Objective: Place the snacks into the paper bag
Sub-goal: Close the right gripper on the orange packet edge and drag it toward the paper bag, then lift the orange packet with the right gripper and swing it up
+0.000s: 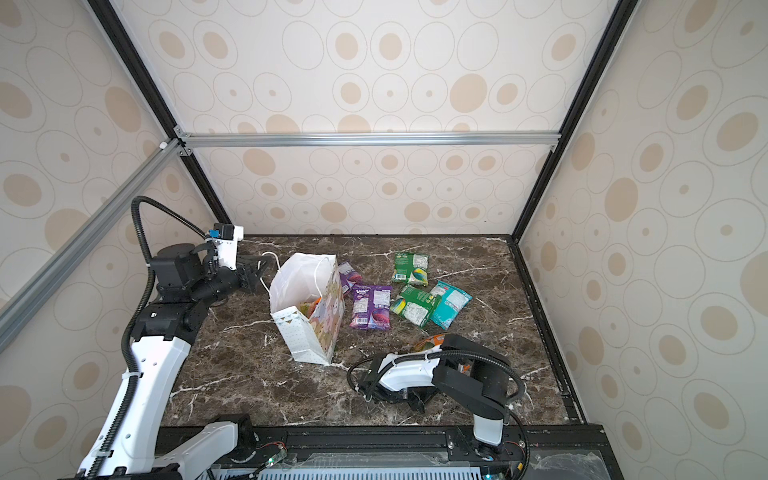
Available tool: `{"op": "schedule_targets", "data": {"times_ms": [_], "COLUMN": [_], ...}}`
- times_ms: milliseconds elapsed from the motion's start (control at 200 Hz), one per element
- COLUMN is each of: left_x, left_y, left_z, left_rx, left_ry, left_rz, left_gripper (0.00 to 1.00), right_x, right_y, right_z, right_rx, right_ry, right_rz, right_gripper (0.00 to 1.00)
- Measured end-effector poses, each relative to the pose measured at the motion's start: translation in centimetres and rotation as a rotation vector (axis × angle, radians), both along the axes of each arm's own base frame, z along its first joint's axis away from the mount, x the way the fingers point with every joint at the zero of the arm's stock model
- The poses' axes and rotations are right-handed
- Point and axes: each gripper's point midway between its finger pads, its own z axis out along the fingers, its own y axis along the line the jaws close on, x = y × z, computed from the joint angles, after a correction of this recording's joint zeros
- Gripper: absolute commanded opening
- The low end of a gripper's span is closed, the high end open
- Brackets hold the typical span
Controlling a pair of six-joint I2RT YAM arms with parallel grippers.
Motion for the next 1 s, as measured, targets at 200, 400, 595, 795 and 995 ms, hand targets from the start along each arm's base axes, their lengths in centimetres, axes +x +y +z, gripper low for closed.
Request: {"op": "schedule_targets", "data": {"times_ms": [200, 400, 595, 795, 995], "left_x": [0.0, 0.0, 0.0, 0.0, 0.0], "left_y": [0.0, 0.0, 0.0, 0.0, 0.0], "left_z": [0.0, 0.0, 0.0, 0.0, 0.0], "left_rx": [0.0, 0.0, 0.0, 0.0, 0.0], "left_ry": [0.0, 0.0, 0.0, 0.0, 0.0], "left_rz": [0.0, 0.0, 0.0, 0.0, 0.0], "left_gripper": [0.0, 0.0, 0.0, 0.0, 0.0], "right_x": [0.2, 0.5, 0.6, 1.1, 1.4], "right_y": [-0.2, 0.1, 1.0, 4.9, 7.3], "right_z": [-0.3, -0.3, -0.3, 3.0, 6.7], "right_rx": [-0.02, -0.007, 0.049, 0.401, 0.676], "right_ry": [-0.011, -0.031, -0.034, -0.118, -0.186], "right_rz": [-0.003, -0.006, -0.004, 0.003, 0.021], "right_gripper": [0.27, 0.0, 0.0, 0.0, 0.0]}}
